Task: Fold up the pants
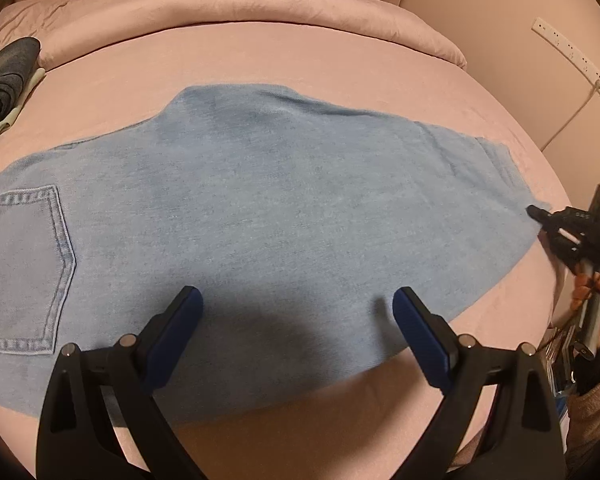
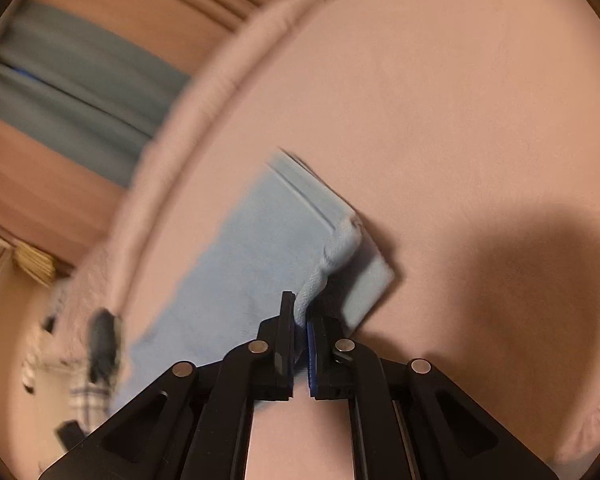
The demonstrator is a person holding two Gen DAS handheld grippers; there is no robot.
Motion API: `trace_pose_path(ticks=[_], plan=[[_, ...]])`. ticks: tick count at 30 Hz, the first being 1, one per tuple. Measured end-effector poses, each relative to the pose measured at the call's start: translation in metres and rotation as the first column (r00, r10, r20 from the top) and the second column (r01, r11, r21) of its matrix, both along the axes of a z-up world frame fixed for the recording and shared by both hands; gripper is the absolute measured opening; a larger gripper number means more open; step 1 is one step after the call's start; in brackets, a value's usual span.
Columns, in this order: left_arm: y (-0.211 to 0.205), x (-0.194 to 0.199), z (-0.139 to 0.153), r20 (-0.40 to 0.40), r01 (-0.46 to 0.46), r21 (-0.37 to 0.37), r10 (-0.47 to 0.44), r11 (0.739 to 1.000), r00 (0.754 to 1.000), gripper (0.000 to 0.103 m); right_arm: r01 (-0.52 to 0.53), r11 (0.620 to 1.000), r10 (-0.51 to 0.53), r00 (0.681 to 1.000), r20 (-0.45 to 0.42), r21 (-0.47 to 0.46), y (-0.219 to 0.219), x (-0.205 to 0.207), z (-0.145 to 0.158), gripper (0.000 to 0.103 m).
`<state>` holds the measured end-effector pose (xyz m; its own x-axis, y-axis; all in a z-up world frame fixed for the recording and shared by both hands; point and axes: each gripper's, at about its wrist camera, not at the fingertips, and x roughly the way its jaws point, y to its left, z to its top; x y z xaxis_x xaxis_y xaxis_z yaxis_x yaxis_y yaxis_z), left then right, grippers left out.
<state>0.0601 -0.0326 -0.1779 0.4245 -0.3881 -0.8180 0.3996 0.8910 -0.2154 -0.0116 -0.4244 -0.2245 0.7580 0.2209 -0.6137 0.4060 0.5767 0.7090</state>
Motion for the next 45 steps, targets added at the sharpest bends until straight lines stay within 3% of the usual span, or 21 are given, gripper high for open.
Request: trace_pose_path(ticks=[2, 4, 6, 8, 10, 13, 16, 18, 20, 22, 23, 26, 28, 31, 35, 40, 42, 45], plan=[[0.001, -0.003, 0.005, -0.003, 0.009, -0.022, -0.009, 1.000, 1.000, 0.096, 0.016, 0.997, -0.018, 0.999, 0.027, 0.075, -0.009, -0.002, -0.002, 0.004], [0.001, -0.007, 0.015, 0.006, 0.033, -0.053, -0.032, 0.998, 0.999, 0.096, 0.052, 0.996, -0.053, 0.998, 0.027, 0.066, -0.016, -0.012, 0.005, 0.011], [-0.003, -0.008, 0.022, 0.032, 0.050, -0.060, -0.048, 0.997, 0.998, 0.097, 0.116, 0.993, -0.116, 0.993, 0.026, -0.009, -0.021, -0.024, 0.017, 0.013], [-0.008, -0.005, 0.025, 0.051, 0.054, -0.057, -0.051, 0.997, 0.997, 0.097, 0.168, 0.971, -0.167, 0.986, 0.022, -0.167, -0.014, -0.028, 0.039, 0.030], [-0.018, 0.004, 0.024, 0.048, 0.051, -0.069, -0.048, 0.996, 0.998, 0.097, 0.119, 0.960, -0.108, 0.993, 0.056, -0.254, 0.004, -0.023, 0.055, 0.033], [-0.037, 0.014, 0.012, 0.044, 0.056, -0.054, -0.054, 0.997, 0.998, 0.096, -0.052, 0.928, 0.089, 0.992, 0.085, -0.368, 0.048, -0.001, 0.072, 0.033], [-0.056, 0.020, -0.009, 0.009, 0.064, 0.036, -0.065, 0.997, 0.998, 0.095, -0.238, 0.874, 0.286, 0.957, 0.052, -0.423, 0.096, 0.026, 0.067, 0.033], [-0.062, 0.008, -0.014, 0.062, 0.092, 0.093, -0.098, 0.991, 0.993, 0.095, -0.363, 0.817, 0.390, 0.920, -0.036, -0.448, 0.129, 0.044, 0.051, 0.033], [-0.057, -0.001, -0.013, 0.056, 0.127, 0.084, -0.132, 0.988, 0.990, 0.096, -0.483, 0.728, 0.468, 0.869, -0.161, -0.487, 0.161, 0.050, 0.028, 0.033], [-0.044, -0.009, -0.011, 0.036, 0.161, 0.051, -0.163, 0.986, 0.986, 0.096, -0.493, 0.636, 0.487, 0.853, -0.187, -0.594, 0.178, 0.041, 0.034, 0.038], [-0.038, -0.013, -0.009, 0.030, 0.176, 0.042, -0.178, 0.983, 0.984, 0.096, -0.523, 0.617, 0.508, 0.835, -0.211, -0.588, 0.181, 0.041, 0.038, 0.041], [-0.017, -0.017, 0.002, 0.032, 0.187, 0.037, -0.188, 0.982, 0.982, 0.096, -0.585, 0.677, 0.582, 0.797, -0.162, -0.446, 0.172, 0.053, 0.053, 0.041], [0.000, -0.012, 0.009, 0.066, 0.142, 0.044, -0.144, 0.989, 0.987, 0.096, -0.600, 0.700, 0.623, 0.778, -0.081, -0.387, 0.175, 0.066, 0.067, 0.041], [0.021, 0.008, 0.017, 0.102, 0.042, 0.010, -0.043, 0.999, 0.994, 0.096, -0.638, 0.701, 0.674, 0.739, 0.003, -0.320, 0.193, 0.102, 0.081, 0.041], [0.048, 0.040, 0.020, 0.114, -0.067, -0.063, 0.074, 0.996, 0.991, 0.096, -0.699, 0.664, 0.730, 0.683, 0.028, -0.266, 0.226, 0.150, 0.079, 0.041], [0.080, 0.071, -0.001, 0.080, -0.207, -0.025, 0.208, 0.978, 0.975, 0.093, -0.759, 0.610, 0.780, 0.626, 0.001, -0.229, 0.284, 0.219, 0.079, 0.042], [0.090, 0.067, -0.016, 0.064, -0.197, -0.041, 0.199, 0.980, 0.978, 0.090, -0.769, 0.577, 0.791, 0.610, -0.045, -0.275, 0.298, 0.223, 0.077, 0.041], [0.082, 0.050, -0.018, 0.136, -0.142, 0.012, 0.139, 0.990, 0.981, 0.090, -0.799, 0.544, 0.808, 0.581, -0.099, -0.255, 0.309, 0.242, 0.066, 0.041]])
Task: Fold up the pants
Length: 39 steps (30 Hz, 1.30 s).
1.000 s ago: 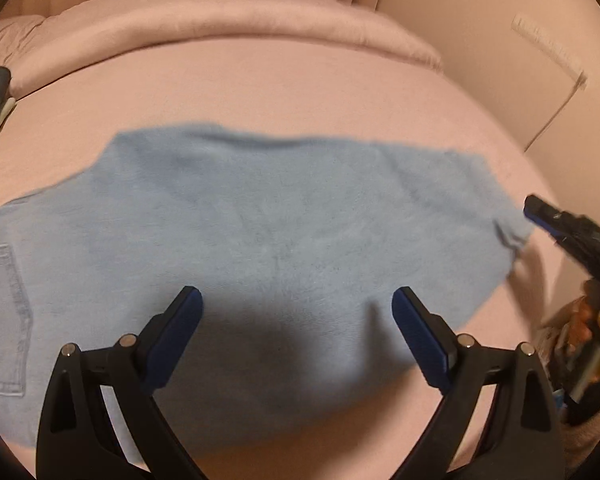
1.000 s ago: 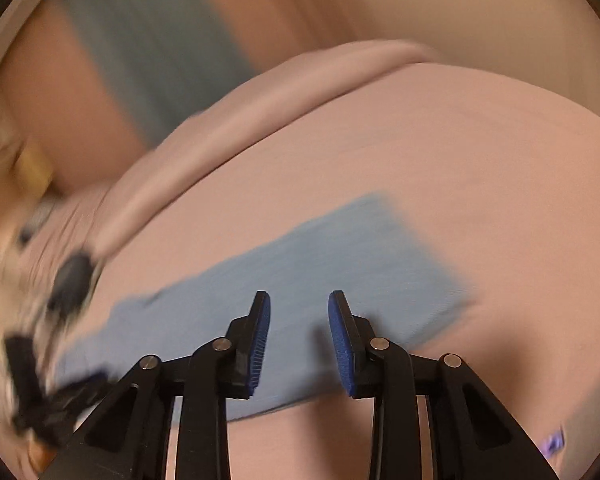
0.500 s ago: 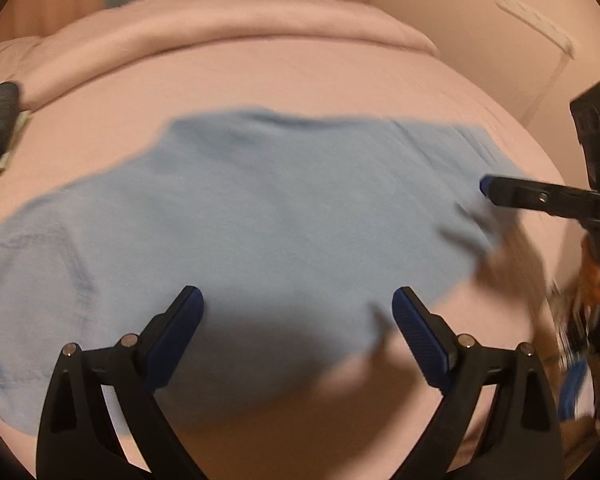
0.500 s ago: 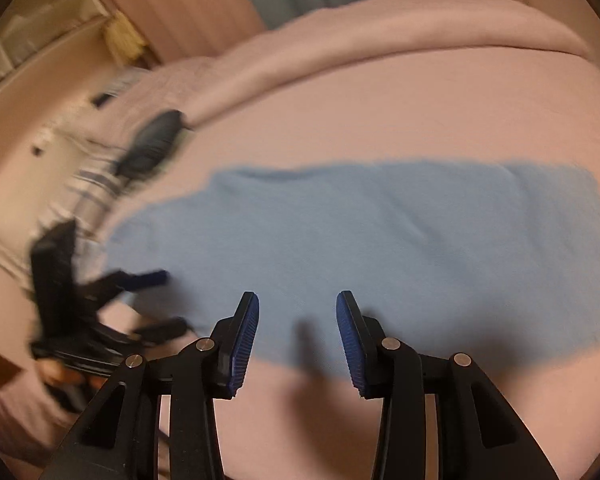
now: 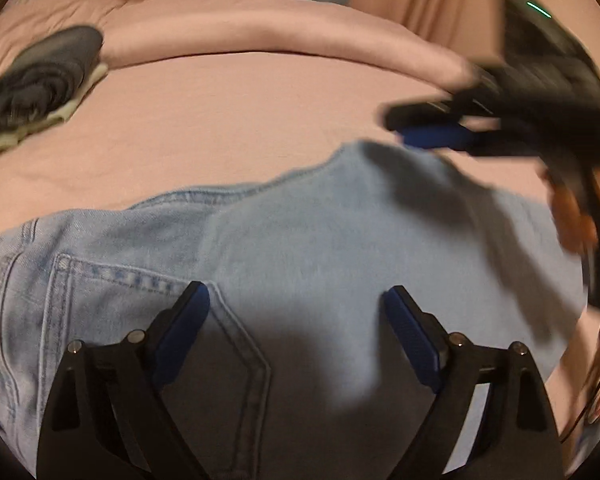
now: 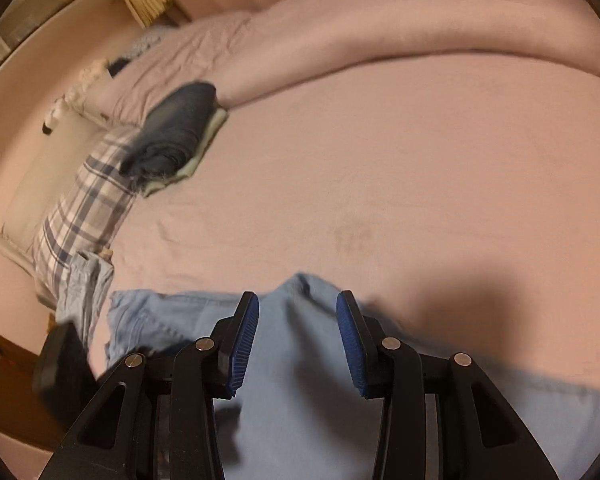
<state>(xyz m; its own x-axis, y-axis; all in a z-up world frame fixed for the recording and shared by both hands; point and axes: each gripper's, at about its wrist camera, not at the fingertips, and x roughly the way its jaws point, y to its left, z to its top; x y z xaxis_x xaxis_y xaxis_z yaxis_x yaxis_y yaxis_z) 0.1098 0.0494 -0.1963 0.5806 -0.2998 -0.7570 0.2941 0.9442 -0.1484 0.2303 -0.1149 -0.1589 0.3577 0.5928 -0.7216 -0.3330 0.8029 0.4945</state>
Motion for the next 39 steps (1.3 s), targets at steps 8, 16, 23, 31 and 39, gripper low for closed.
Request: trace_pose_path(ticks=[8, 16, 23, 31, 39], plan=[[0.004, -0.011, -0.004, 0.011, 0.000, -0.063, 0.001, 0.998, 1.000, 0.092, -0.023, 0.986, 0.071, 0.955, -0.288, 0.168, 0.000, 0.022, -0.033, 0.041], [0.002, -0.008, 0.001, 0.014, -0.002, -0.083, 0.003, 0.997, 1.000, 0.092, -0.073, 0.995, 0.085, 0.973, -0.214, 0.067, 0.028, 0.034, -0.020, 0.010], [0.002, -0.006, -0.001, 0.013, -0.003, -0.072, 0.004, 0.997, 1.000, 0.092, 0.080, 0.996, -0.069, 0.981, -0.184, 0.051, 0.001, 0.042, -0.029, 0.002], [0.003, -0.003, -0.001, 0.013, 0.000, -0.064, 0.000, 0.998, 1.000, 0.093, -0.037, 0.996, 0.041, 0.998, -0.044, 0.086, -0.034, -0.032, 0.022, 0.002], [0.003, -0.001, -0.001, 0.013, 0.000, -0.049, 0.001, 0.999, 1.000, 0.093, 0.134, 0.991, -0.134, 0.988, -0.074, -0.010, -0.057, -0.016, -0.039, 0.000]])
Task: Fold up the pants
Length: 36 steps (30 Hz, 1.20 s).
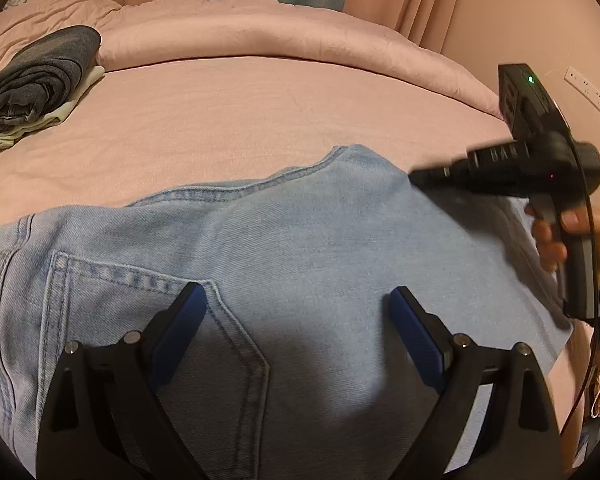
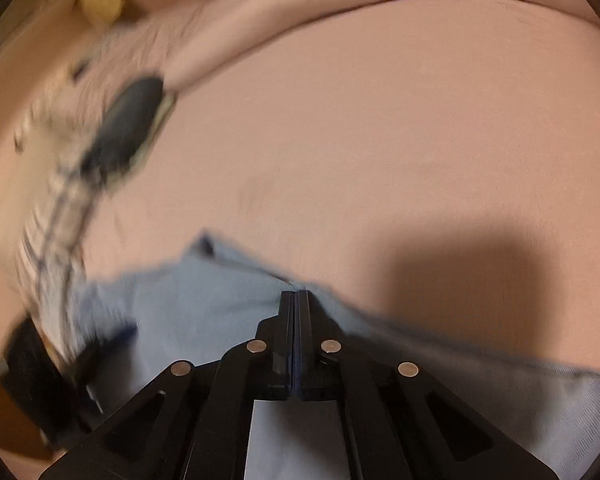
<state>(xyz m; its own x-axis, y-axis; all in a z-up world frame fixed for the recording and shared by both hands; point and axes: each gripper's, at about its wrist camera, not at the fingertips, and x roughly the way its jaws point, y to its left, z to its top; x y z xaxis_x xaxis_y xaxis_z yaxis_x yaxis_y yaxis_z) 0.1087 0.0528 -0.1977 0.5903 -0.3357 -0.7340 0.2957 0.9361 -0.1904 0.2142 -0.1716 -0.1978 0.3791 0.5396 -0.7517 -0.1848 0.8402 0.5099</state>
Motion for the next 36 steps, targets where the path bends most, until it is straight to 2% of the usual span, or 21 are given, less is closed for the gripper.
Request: trace_pose_path(ticks=[2, 4, 6, 10, 11, 13, 14, 15, 17, 19, 22, 23, 24, 26, 27, 28, 29, 31, 33, 36], plan=[[0.000, 0.000, 0.000, -0.001, -0.001, 0.003, 0.001, 1.000, 1.000, 0.093, 0.102, 0.995, -0.101, 0.994, 0.035, -0.020, -0.009, 0.003, 0.007, 0.000], [0.000, 0.000, -0.001, -0.001, -0.001, 0.002, 0.001, 1.000, 1.000, 0.093, 0.146, 0.989, -0.147, 0.988, 0.038, 0.029, -0.022, -0.001, 0.015, 0.000], [0.000, 0.000, 0.000, -0.001, -0.002, 0.003, 0.002, 1.000, 1.000, 0.093, 0.128, 0.989, -0.132, 0.990, 0.055, 0.070, -0.036, -0.018, 0.029, 0.000], [0.000, 0.001, 0.000, -0.001, -0.002, 0.003, 0.002, 1.000, 1.000, 0.094, 0.093, 0.995, -0.096, 0.991, 0.095, 0.036, -0.062, -0.071, 0.038, 0.000], [0.000, 0.001, 0.000, -0.001, -0.002, 0.004, 0.002, 1.000, 1.000, 0.094, 0.098, 0.995, -0.099, 0.991, 0.092, 0.017, -0.067, -0.081, 0.033, 0.000], [0.000, 0.001, 0.000, -0.002, -0.002, 0.007, 0.002, 1.000, 1.000, 0.094, 0.144, 0.981, -0.137, 0.989, 0.058, -0.130, -0.086, -0.102, 0.013, 0.000], [-0.001, 0.001, 0.000, -0.002, -0.002, 0.012, 0.002, 1.000, 1.000, 0.094, 0.152, 0.975, -0.144, 0.988, 0.063, -0.164, -0.098, -0.113, 0.004, 0.000], [-0.001, 0.001, 0.000, -0.002, -0.002, 0.017, 0.002, 1.000, 1.000, 0.094, 0.157, 0.983, -0.149, 0.985, 0.090, -0.096, -0.117, -0.128, 0.002, 0.000], [-0.002, 0.002, -0.001, -0.003, -0.001, 0.027, 0.001, 1.000, 1.000, 0.094, 0.237, 0.970, -0.233, 0.970, 0.074, -0.049, -0.151, -0.147, 0.001, 0.000], [-0.004, 0.002, -0.001, -0.004, -0.001, 0.041, 0.001, 0.999, 1.000, 0.094, 0.343, 0.939, -0.339, 0.938, 0.068, -0.043, -0.188, -0.165, 0.004, 0.000], [-0.006, 0.002, 0.000, -0.005, -0.008, 0.063, 0.009, 0.998, 1.000, 0.095, 0.499, 0.867, -0.499, 0.866, 0.030, 0.011, -0.241, -0.194, 0.007, 0.000], [-0.007, 0.001, 0.001, -0.008, -0.021, 0.079, 0.022, 0.997, 1.000, 0.095, 0.553, 0.833, -0.553, 0.833, 0.018, 0.024, -0.255, -0.207, 0.009, 0.003], [-0.007, 0.000, 0.003, -0.011, -0.038, 0.092, 0.039, 0.995, 0.999, 0.095, 0.608, 0.794, -0.608, 0.793, 0.018, 0.017, -0.269, -0.221, 0.011, 0.011], [-0.010, -0.006, 0.006, -0.014, -0.069, 0.108, 0.071, 0.992, 0.997, 0.098, 0.659, 0.749, -0.662, 0.749, 0.029, 0.069, -0.286, -0.244, 0.017, 0.022], [-0.011, -0.010, 0.008, -0.024, -0.071, 0.097, 0.074, 0.993, 0.997, 0.101, 0.667, 0.735, -0.674, 0.738, 0.024, 0.122, -0.293, -0.255, 0.017, 0.033], [-0.012, -0.014, 0.011, -0.042, -0.064, 0.062, 0.067, 0.996, 0.997, 0.101, 0.678, 0.719, -0.687, 0.726, 0.011, 0.149, -0.295, -0.264, 0.016, 0.051], [-0.013, -0.017, 0.013, -0.052, -0.061, 0.038, 0.063, 0.997, 0.997, 0.101, 0.694, 0.703, -0.703, 0.711, -0.001, 0.154, -0.294, -0.269, 0.013, 0.057], [-0.016, -0.024, 0.021, -0.075, -0.062, -0.035, 0.059, 0.997, 0.995, 0.101, 0.702, 0.692, -0.708, 0.705, -0.031, 0.167, -0.293, -0.274, 0.005, 0.060], [-0.022, -0.028, 0.031, -0.090, -0.048, -0.121, 0.037, 0.992, 0.995, 0.101, 0.706, 0.666, -0.712, 0.698, -0.075, 0.242, -0.285, -0.273, -0.006, 0.060], [-0.042, -0.032, 0.042, -0.103, -0.002, -0.203, -0.019, 0.979, 0.995, 0.101, 0.693, 0.646, -0.708, 0.700, -0.087, 0.321, -0.281, -0.260, -0.014, 0.060]])
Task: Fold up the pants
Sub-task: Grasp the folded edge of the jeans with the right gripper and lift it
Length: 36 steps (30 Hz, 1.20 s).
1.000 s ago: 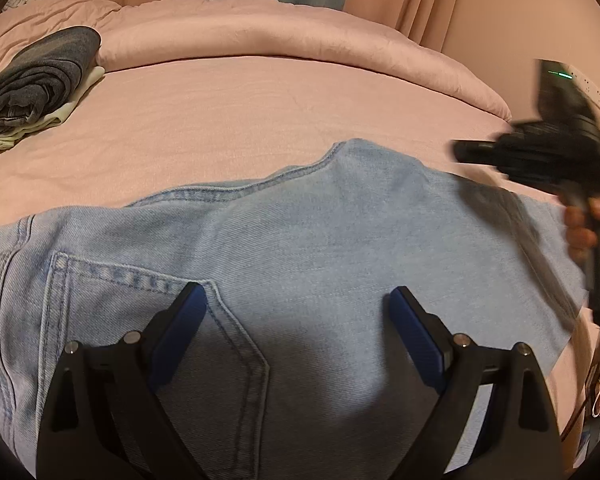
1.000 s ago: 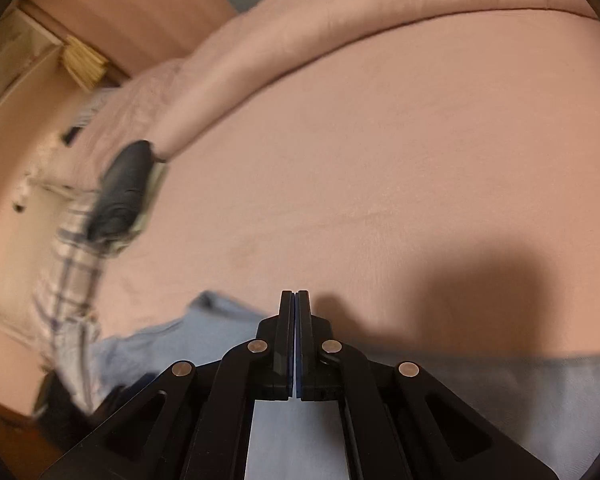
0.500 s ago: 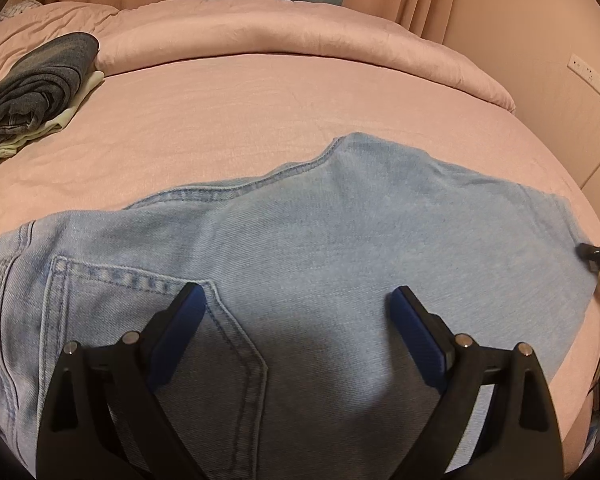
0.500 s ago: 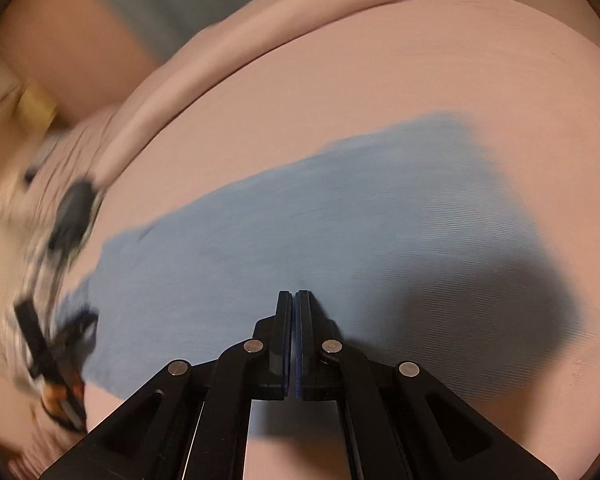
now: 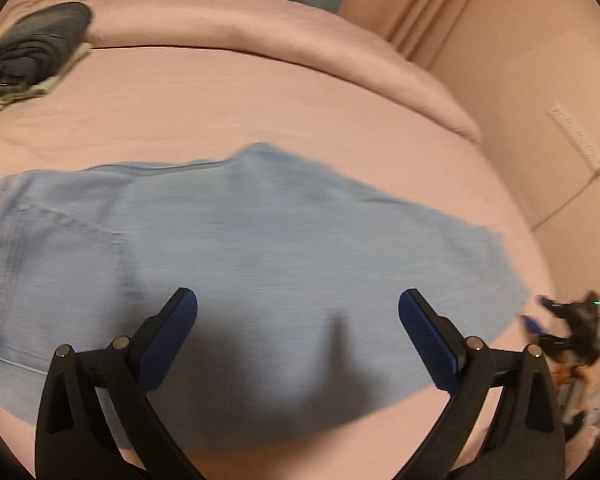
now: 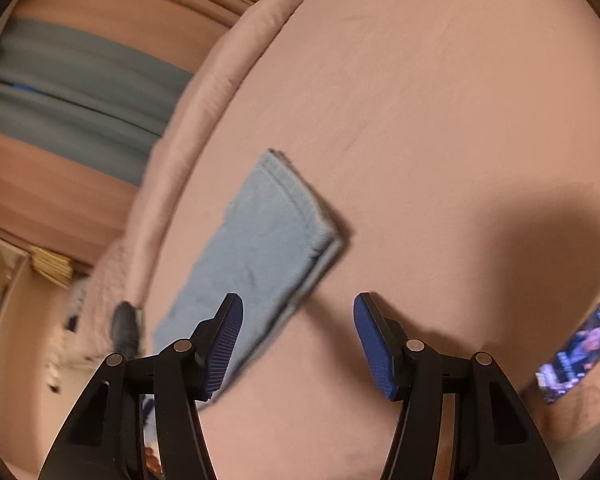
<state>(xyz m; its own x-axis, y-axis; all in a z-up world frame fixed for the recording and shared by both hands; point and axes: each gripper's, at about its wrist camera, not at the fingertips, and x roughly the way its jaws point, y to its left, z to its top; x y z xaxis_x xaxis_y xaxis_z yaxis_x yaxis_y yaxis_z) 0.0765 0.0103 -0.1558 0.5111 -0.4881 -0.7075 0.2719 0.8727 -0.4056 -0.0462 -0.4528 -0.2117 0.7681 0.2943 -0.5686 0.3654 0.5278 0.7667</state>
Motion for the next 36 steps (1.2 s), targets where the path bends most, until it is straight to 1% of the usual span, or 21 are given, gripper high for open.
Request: trace_pose_path(ticks=[2, 3, 4, 6, 8, 10, 12, 14, 17, 20, 22, 23, 24, 25, 26, 27, 29, 30, 32, 35, 36], plan=[[-0.015, -0.001, 0.003, -0.018, 0.040, -0.053, -0.041, 0.998, 0.999, 0.101, -0.004, 1.000, 0.004, 1.000, 0.007, 0.018, 0.001, 0.013, -0.004, 0.060], [-0.027, 0.000, 0.002, -0.041, 0.071, -0.108, -0.076, 0.992, 0.996, 0.101, 0.009, 1.000, -0.010, 1.000, 0.009, 0.029, 0.001, 0.020, -0.008, 0.059], [-0.035, -0.002, 0.000, -0.056, 0.083, -0.134, -0.091, 0.987, 0.994, 0.101, 0.025, 0.999, -0.025, 0.999, 0.021, 0.035, 0.001, 0.026, -0.010, 0.059], [-0.052, 0.001, -0.013, -0.120, 0.093, -0.191, -0.118, 0.977, 0.986, 0.101, 0.065, 0.997, -0.067, 0.996, 0.055, 0.039, 0.003, 0.026, -0.012, 0.059], [-0.061, 0.003, -0.029, -0.184, 0.073, -0.203, -0.112, 0.976, 0.977, 0.101, 0.105, 0.994, -0.106, 0.992, 0.072, 0.026, 0.001, 0.023, -0.011, 0.051], [-0.061, 0.001, -0.036, -0.182, 0.059, -0.206, -0.098, 0.977, 0.978, 0.101, 0.133, 0.991, -0.132, 0.989, 0.066, -0.012, 0.000, 0.017, -0.018, 0.025], [-0.060, 0.000, -0.035, -0.176, 0.066, -0.214, -0.105, 0.975, 0.979, 0.100, 0.138, 0.990, -0.136, 0.988, 0.069, -0.017, -0.007, 0.009, -0.016, 0.018], [-0.055, 0.002, -0.037, -0.192, 0.067, -0.231, -0.113, 0.971, 0.975, 0.099, 0.136, 0.990, -0.133, 0.989, 0.072, -0.046, -0.007, 0.009, -0.008, 0.016], [-0.046, 0.004, -0.036, -0.219, 0.042, -0.276, -0.105, 0.960, 0.970, 0.099, 0.091, 0.974, -0.065, 0.989, 0.131, -0.207, 0.016, 0.022, 0.031, 0.014], [-0.043, 0.006, -0.032, -0.240, 0.015, -0.349, -0.105, 0.937, 0.965, 0.099, -0.007, 0.900, 0.092, 0.980, 0.174, -0.436, 0.067, 0.042, 0.076, 0.014], [-0.047, 0.006, -0.028, -0.240, 0.022, -0.453, -0.145, 0.891, 0.960, 0.099, -0.083, 0.828, 0.213, 0.961, 0.174, -0.554, 0.111, 0.054, 0.094, 0.014], [-0.049, 0.005, -0.026, -0.237, 0.027, -0.512, -0.171, 0.858, 0.956, 0.101, -0.119, 0.790, 0.270, 0.948, 0.167, -0.601, 0.133, 0.058, 0.098, 0.014], [-0.053, 0.006, -0.027, -0.239, 0.033, -0.585, -0.211, 0.811, 0.948, 0.102, -0.151, 0.753, 0.321, 0.934, 0.157, -0.640, 0.155, 0.061, 0.098, 0.014], [-0.054, 0.007, -0.026, -0.242, 0.033, -0.614, -0.228, 0.789, 0.943, 0.102, -0.187, 0.719, 0.370, 0.918, 0.141, -0.670, 0.178, 0.064, 0.094, 0.014], [-0.058, 0.009, -0.028, -0.248, 0.030, -0.643, -0.246, 0.765, 0.937, 0.102, -0.214, 0.698, 0.402, 0.907, 0.126, -0.684, 0.194, 0.067, 0.089, 0.014], [-0.063, 0.012, -0.031, -0.258, 0.025, -0.658, -0.256, 0.753, 0.932, 0.102, -0.249, 0.673, 0.441, 0.891, 0.106, -0.697, 0.213, 0.070, 0.081, 0.014], [-0.072, 0.017, -0.038, -0.279, 0.019, -0.664, -0.271, 0.747, 0.921, 0.102, -0.306, 0.630, 0.502, 0.862, 0.073, -0.714, 0.242, 0.072, 0.066, 0.014], [-0.078, 0.021, -0.045, -0.296, 0.019, -0.668, -0.289, 0.744, 0.910, 0.102, -0.338, 0.598, 0.537, 0.842, 0.050, -0.727, 0.255, 0.068, 0.059, 0.014], [-0.081, 0.024, -0.054, -0.332, 0.002, -0.661, -0.294, 0.750, 0.896, 0.099, -0.377, 0.544, 0.578, 0.816, 0.010, -0.750, 0.275, 0.066, 0.049, 0.014], [-0.079, 0.031, -0.060, -0.355, -0.038, -0.638, -0.250, 0.769, 0.901, 0.082, -0.420, 0.504, 0.614, 0.789, -0.029, -0.755, 0.290, 0.065, 0.038, 0.014], [-0.077, 0.032, -0.061, -0.356, -0.045, -0.622, -0.232, 0.782, 0.905, 0.069, -0.432, 0.494, 0.623, 0.781, -0.040, -0.754, 0.292, 0.064, 0.035, 0.014]])
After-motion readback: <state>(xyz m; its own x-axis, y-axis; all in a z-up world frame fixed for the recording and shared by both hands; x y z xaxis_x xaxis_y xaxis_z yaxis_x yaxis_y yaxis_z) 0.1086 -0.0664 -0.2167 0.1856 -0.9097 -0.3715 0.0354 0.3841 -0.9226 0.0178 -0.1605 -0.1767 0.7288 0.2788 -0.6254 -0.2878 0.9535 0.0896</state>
